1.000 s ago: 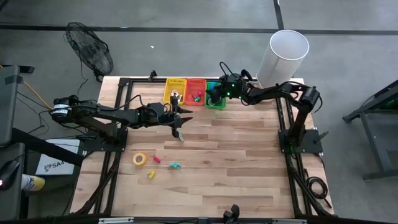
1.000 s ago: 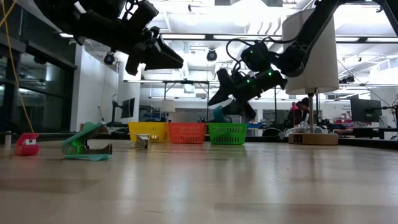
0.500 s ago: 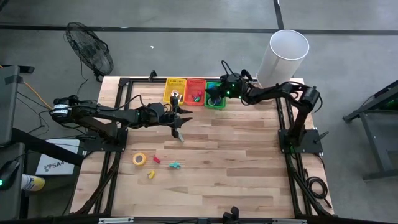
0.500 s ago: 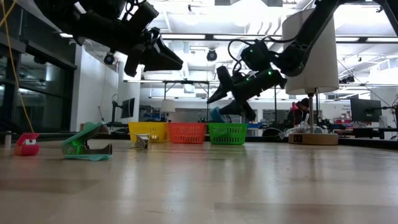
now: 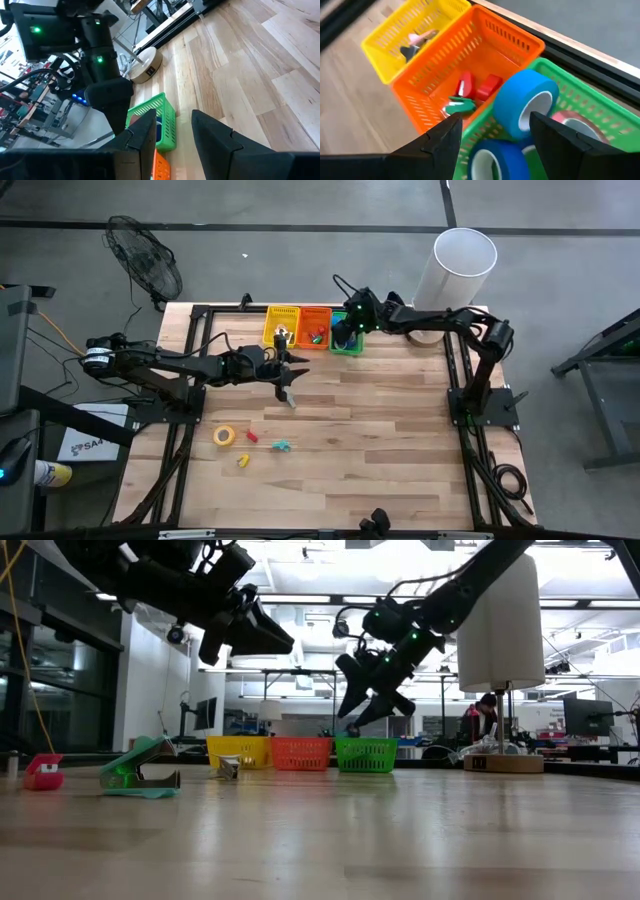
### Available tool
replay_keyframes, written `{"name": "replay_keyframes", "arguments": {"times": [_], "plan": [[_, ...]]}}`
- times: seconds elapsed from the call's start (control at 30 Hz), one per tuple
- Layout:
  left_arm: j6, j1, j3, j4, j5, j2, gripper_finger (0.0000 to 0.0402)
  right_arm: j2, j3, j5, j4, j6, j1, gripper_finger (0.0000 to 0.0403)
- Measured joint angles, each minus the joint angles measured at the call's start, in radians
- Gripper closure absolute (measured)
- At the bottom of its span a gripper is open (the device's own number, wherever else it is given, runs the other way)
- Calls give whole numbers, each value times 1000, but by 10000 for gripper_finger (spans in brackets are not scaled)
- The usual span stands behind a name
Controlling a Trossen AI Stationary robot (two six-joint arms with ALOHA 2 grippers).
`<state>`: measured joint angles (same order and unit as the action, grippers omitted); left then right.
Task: Pick and place Stapler, Stapler remover, tape
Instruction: Put the yellow tape into the green basket
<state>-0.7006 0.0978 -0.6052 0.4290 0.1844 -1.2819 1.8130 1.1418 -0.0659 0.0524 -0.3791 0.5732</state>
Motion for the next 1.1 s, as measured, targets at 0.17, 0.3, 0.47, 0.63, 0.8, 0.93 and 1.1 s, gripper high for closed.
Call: {"name": "replay_keyframes", "arguments": {"times": [0.17, 0.3, 0.47, 0.63, 0.8, 0.93, 1.1], "plan": [[-6, 0, 0, -14, 2, 0, 279, 0, 18, 1, 46, 27, 0, 179], [-12, 0, 0, -64, 37, 12, 279, -14, 18, 5, 84, 47, -4, 178], [-10, 0, 0, -201, 68, 86, 279, -39, 17, 73, 172, 87, -34, 178], [41, 0, -2, -419, 66, 194, 279, -94, 17, 179, 265, 114, -99, 178], [176, 0, 0, -707, 57, 281, 279, -158, -22, 263, 314, 105, -208, 178], [326, 0, 0, -892, 30, 311, 279, -226, -87, 307, 315, 80, -306, 178], [493, -38, 0, -1076, -18, 312, 279, -329, -182, 332, 301, 19, -429, 178]]}}
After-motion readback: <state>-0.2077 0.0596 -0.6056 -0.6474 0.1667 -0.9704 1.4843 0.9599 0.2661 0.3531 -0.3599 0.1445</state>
